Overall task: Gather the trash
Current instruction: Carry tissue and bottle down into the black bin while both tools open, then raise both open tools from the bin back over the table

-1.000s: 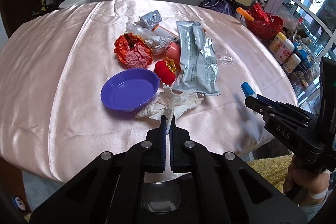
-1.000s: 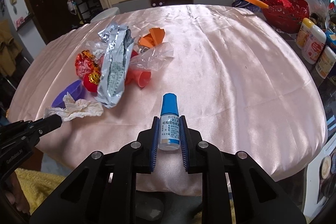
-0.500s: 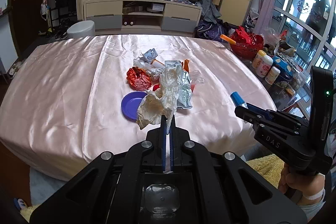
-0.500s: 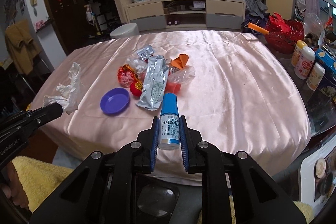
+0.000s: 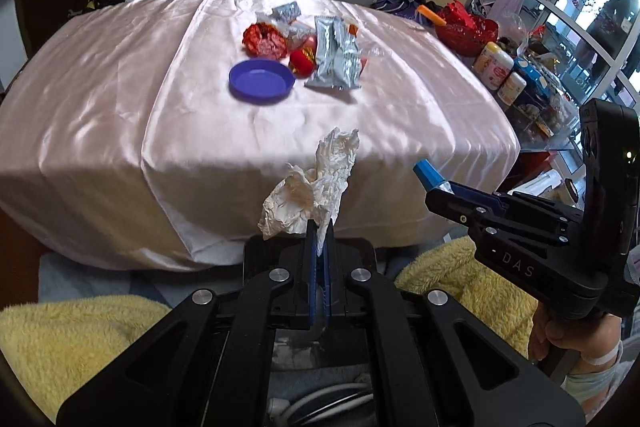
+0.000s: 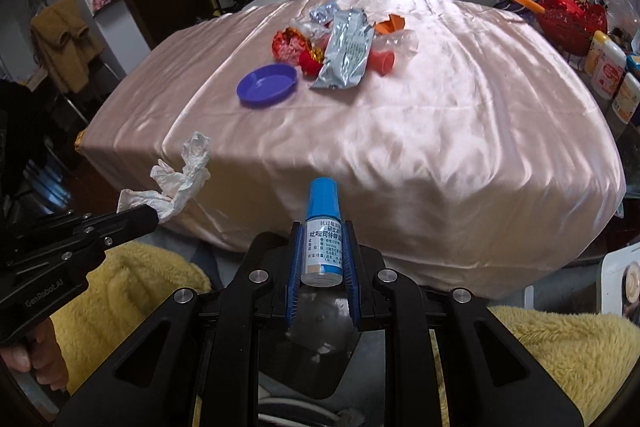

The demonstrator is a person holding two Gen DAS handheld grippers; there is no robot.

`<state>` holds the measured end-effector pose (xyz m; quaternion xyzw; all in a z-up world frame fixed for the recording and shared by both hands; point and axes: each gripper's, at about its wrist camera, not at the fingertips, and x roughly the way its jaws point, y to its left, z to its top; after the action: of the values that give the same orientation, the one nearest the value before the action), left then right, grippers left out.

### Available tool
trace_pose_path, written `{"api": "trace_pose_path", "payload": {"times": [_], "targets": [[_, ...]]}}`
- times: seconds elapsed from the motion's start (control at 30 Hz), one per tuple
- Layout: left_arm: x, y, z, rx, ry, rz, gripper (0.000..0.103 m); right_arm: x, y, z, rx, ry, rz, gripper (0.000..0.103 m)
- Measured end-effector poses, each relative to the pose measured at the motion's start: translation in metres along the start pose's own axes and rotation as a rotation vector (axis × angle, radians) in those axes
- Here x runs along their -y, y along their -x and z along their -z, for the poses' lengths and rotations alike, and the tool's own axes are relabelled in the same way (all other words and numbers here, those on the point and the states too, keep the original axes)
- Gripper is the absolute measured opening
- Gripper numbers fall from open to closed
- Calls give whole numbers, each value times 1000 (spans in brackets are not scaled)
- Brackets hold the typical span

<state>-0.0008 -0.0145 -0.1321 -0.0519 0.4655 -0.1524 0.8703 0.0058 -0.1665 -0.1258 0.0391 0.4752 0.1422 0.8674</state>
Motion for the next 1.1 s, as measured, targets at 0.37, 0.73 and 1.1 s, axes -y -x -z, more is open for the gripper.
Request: {"api": "trace_pose_path", "payload": {"times": [0.37, 0.73, 1.1], "targets": [[-17, -50, 49, -178, 44, -6, 1, -2, -52, 40, -189, -18, -31, 20], [-15, -66, 55, -235, 25, -5, 24, 2, -61, 40, -218, -51, -40, 36], [-21, -53, 42, -184, 11, -58, 64, 17, -56, 30, -174, -94, 4, 65]]}}
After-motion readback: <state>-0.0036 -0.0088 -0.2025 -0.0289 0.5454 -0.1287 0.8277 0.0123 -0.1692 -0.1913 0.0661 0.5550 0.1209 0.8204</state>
